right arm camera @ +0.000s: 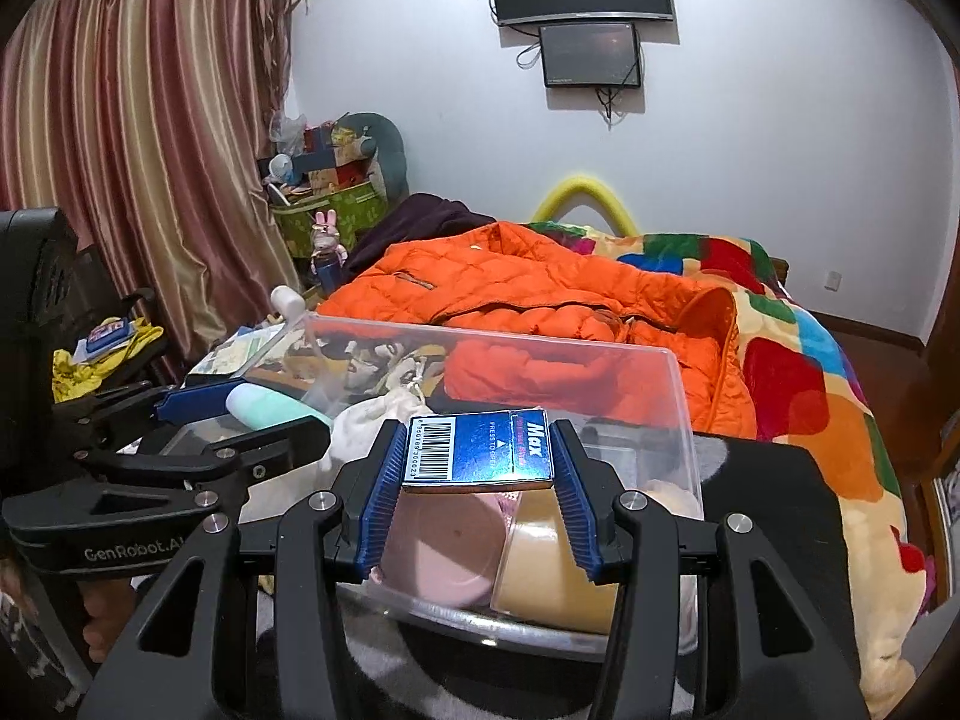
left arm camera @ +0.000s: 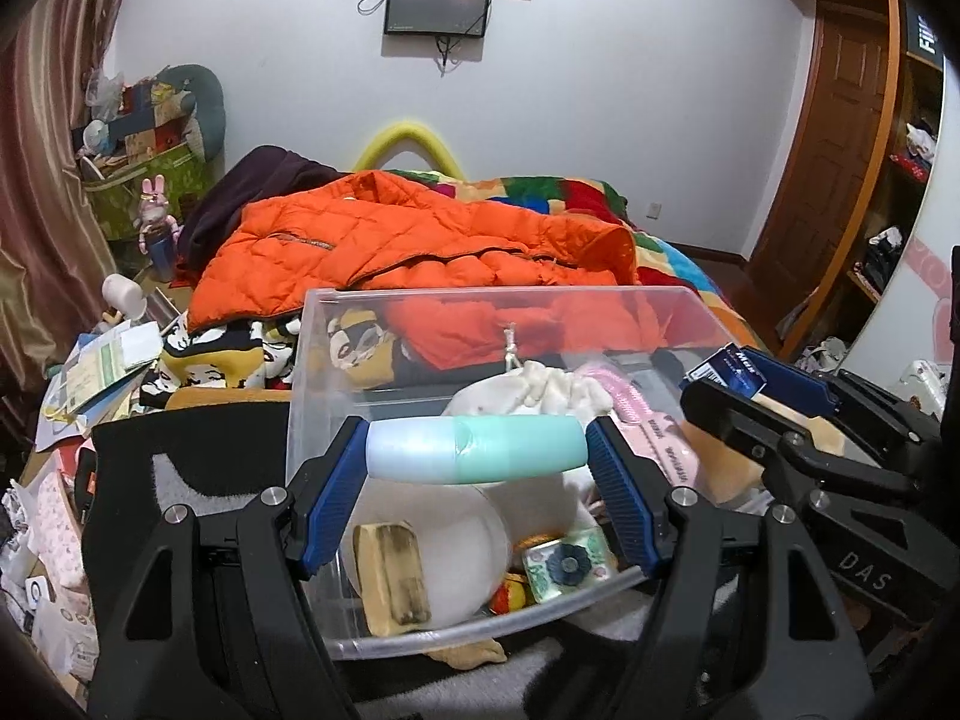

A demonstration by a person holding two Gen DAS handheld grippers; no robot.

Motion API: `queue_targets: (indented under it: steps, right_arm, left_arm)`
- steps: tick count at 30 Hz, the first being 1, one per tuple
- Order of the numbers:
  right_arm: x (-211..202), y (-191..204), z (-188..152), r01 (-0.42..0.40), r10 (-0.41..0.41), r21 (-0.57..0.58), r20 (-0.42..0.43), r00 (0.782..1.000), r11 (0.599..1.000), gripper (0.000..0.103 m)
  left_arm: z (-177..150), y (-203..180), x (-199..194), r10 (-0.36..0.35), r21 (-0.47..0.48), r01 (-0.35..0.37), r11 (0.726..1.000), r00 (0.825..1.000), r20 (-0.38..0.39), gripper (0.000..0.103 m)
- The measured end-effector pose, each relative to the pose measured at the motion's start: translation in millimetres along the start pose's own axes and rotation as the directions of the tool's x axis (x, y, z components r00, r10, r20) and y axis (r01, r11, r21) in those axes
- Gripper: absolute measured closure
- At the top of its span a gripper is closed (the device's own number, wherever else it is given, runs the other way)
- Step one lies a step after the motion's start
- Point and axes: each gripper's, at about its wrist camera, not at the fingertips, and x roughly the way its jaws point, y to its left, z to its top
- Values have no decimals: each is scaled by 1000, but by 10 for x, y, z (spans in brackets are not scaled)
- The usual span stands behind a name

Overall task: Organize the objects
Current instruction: 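Lift and carry the blue card and mint tube over the clear box, then open right tool releasing blue card into box while left tool releases tube, then withdraw right tool from box and move it to dark green glass bottle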

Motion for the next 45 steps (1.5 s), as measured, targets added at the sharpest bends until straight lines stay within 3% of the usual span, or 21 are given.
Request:
queue_targets:
  steps: [7, 17, 22, 30, 34, 39, 45]
  right_arm:
    - [86, -15, 7, 22, -22, 7, -27, 999, 1000, 58]
    - [56, -45, -11, 4, -3, 17, -50, 999, 1000, 56]
    - [0, -48, -3, 30, -29, 22, -37, 999, 999, 43]
    - [-132, 34, -13, 26, -26, -1, -21, 999, 1000, 41]
    - [-200, 72, -39, 29, -29, -6, -11, 1000, 1000, 32]
    - [-286, 136, -107, 16, -17, -10, -12, 1000, 1000, 30]
    - [-383, 304, -224, 19, -20, -48, -27, 999, 999, 27]
  left_arm:
    - [-61, -62, 63, 38, 38, -38, 999, 999, 1, 31]
    - [-48, -62, 3, 16, 31, -15, 999, 1000, -12, 31]
    - [-32, -31, -22, -14, 8, 14, 1000, 1000, -26, 30]
    - [-30, -57, -139, -12, 14, 12, 1000, 1000, -8, 29]
    - [-26, -65, -197, 1, 18, -1, 1000, 1000, 3, 29]
    - [-55, -46, -319, 37, 20, -38, 999, 999, 33, 17]
    - [-134, -14, -471, 55, 26, -57, 998, 997, 48, 15]
